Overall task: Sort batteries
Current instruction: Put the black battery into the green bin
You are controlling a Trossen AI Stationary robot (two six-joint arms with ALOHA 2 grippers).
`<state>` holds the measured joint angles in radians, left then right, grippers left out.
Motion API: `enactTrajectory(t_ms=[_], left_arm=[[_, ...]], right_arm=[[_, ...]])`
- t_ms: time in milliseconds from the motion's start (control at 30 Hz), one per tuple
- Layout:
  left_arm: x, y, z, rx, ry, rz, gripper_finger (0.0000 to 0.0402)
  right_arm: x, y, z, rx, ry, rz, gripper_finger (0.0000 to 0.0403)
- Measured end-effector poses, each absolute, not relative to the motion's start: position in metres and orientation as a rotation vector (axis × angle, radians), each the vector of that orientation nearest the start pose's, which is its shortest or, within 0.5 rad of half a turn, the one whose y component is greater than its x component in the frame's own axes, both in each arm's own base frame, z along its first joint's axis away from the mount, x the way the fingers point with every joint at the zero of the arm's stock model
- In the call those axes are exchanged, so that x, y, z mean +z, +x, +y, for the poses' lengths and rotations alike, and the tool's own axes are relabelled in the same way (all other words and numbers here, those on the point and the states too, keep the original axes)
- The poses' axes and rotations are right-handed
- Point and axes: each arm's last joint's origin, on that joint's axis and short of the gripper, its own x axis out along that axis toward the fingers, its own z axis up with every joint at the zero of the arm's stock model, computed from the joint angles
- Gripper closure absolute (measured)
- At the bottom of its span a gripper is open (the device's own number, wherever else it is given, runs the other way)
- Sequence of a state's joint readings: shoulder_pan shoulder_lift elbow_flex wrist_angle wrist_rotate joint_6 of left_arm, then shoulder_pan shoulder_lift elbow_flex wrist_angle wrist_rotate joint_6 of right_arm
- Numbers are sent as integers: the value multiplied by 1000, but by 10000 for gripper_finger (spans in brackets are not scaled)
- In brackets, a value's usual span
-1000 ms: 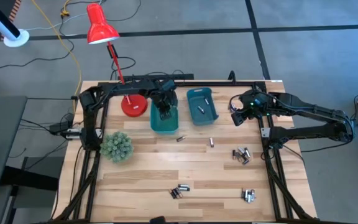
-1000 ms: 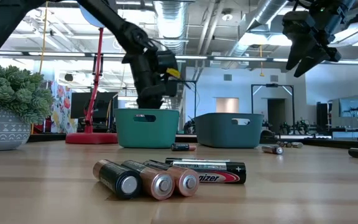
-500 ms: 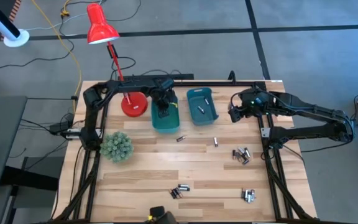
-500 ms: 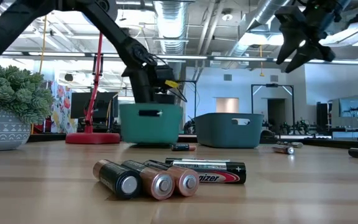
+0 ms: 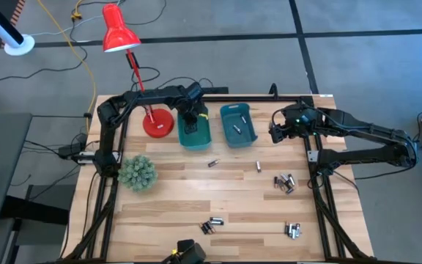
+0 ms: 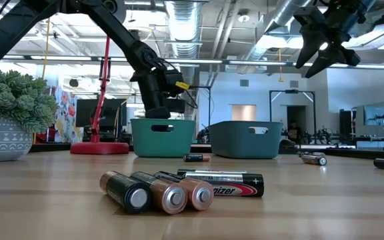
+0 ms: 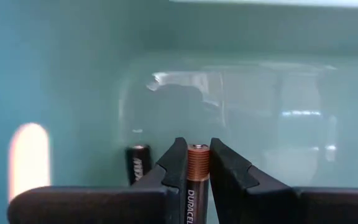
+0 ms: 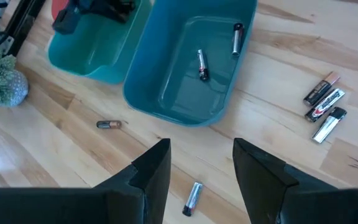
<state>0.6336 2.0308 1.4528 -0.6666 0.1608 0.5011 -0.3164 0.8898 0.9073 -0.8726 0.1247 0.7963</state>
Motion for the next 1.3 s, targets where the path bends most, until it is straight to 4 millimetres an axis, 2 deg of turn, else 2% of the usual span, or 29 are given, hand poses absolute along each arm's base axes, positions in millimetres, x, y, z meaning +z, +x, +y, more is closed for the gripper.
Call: enactTrajectory(t_ms=[267, 633, 867, 1067, 1167, 1300], left_arm=[[164, 331, 228, 109, -105, 1239, 324], [167, 331, 227, 155, -187, 1255, 271], [199, 339, 234, 205, -177, 1253, 273], [229, 344, 233, 283, -279, 1239, 274], [241, 348, 224, 315, -329, 1224, 274], [266, 354, 198, 326, -341, 1156, 274]], right_arm=[[300, 152, -54, -742, 805, 651, 214], [300, 151, -54, -730, 772, 666, 214], [299, 151, -53, -724, 753, 680, 214], [298, 150, -53, -720, 735, 701, 214], [296, 147, -52, -725, 726, 742, 214], [292, 143, -48, -734, 719, 812, 214]])
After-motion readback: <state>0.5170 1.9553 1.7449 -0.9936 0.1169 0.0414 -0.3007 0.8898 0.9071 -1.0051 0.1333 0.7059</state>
